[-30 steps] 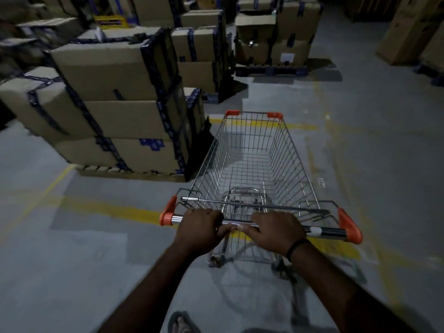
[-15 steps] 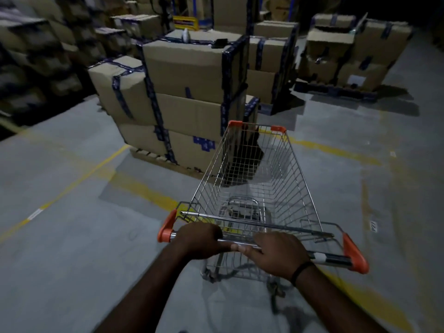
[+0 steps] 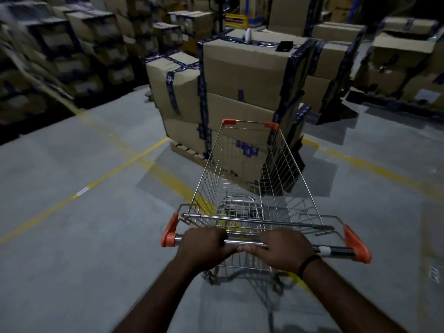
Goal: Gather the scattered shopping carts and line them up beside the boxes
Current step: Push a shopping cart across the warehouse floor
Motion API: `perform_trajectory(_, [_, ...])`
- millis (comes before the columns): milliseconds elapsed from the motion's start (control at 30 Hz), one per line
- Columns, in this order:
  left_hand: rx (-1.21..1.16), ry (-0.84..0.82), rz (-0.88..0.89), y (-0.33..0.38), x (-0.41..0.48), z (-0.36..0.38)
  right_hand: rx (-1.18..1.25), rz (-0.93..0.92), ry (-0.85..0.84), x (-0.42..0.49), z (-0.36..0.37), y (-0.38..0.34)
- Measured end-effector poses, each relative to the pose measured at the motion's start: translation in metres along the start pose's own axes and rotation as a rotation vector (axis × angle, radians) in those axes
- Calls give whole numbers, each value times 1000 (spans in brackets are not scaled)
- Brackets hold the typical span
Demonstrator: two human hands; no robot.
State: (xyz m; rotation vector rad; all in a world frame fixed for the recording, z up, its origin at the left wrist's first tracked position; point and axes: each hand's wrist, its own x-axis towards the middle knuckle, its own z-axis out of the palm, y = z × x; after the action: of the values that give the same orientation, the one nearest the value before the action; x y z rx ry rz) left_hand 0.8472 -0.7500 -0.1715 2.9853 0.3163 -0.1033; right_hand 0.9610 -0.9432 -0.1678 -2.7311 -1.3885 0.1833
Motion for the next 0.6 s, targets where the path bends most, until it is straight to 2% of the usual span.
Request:
perform_trajectory(433, [4,121,-133,-101,23,-7,-64,-177,-5,132,-6,-43])
perform_trajectory(600, [-14,146,-237,-137,41,-8,-51,-268,-37,188,-8,-57])
